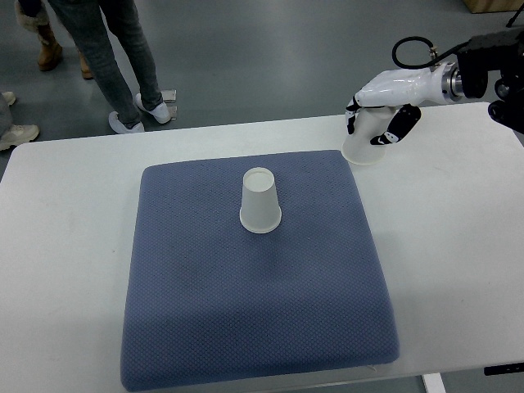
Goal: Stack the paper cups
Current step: 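Lift the held cup and carry it over the cup on the pad, then lower the held cup onto the cup on the pad and release it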
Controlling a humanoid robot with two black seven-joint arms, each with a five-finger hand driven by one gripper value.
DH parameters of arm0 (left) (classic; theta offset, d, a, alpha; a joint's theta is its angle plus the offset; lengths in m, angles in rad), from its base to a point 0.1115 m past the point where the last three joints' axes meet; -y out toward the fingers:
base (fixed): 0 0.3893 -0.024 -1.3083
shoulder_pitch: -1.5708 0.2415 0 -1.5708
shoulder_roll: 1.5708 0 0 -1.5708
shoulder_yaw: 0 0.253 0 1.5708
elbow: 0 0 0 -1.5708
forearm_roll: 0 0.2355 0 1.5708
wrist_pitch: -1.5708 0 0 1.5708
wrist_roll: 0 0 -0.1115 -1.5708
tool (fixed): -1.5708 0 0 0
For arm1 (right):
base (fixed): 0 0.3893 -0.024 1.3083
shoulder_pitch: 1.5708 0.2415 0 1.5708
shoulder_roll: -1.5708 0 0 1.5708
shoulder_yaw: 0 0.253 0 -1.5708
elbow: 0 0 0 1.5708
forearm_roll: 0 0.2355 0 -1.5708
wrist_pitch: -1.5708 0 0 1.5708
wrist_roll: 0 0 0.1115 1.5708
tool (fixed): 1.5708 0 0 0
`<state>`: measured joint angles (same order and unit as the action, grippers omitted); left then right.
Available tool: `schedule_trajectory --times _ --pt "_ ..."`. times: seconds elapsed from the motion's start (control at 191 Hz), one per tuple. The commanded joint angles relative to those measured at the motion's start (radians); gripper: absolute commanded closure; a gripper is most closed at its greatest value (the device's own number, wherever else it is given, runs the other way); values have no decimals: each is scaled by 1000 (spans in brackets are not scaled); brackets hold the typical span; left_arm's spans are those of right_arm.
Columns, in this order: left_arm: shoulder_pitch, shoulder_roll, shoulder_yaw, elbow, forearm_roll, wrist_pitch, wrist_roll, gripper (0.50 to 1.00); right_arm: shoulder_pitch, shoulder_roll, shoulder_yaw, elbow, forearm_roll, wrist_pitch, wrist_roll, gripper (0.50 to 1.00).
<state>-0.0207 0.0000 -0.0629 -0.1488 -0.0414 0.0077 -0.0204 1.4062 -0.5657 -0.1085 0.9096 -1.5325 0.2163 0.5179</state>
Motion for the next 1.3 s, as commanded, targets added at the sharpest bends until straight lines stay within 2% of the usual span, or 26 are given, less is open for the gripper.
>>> schedule_trajectory --times 0.0,0.215,0.545,1.293 --pt "-1 0 0 0 0 0 0 500 25 9 44 49 0 54 2 1000" --pt "1 0 0 0 0 0 0 500 102 93 52 71 48 97 1 1000" --pt "-1 0 0 0 0 0 0 500 112 224 53 71 66 113 -4 1000" --pt "-1 0 0 0 0 0 0 500 82 297 52 35 48 89 -10 1000"
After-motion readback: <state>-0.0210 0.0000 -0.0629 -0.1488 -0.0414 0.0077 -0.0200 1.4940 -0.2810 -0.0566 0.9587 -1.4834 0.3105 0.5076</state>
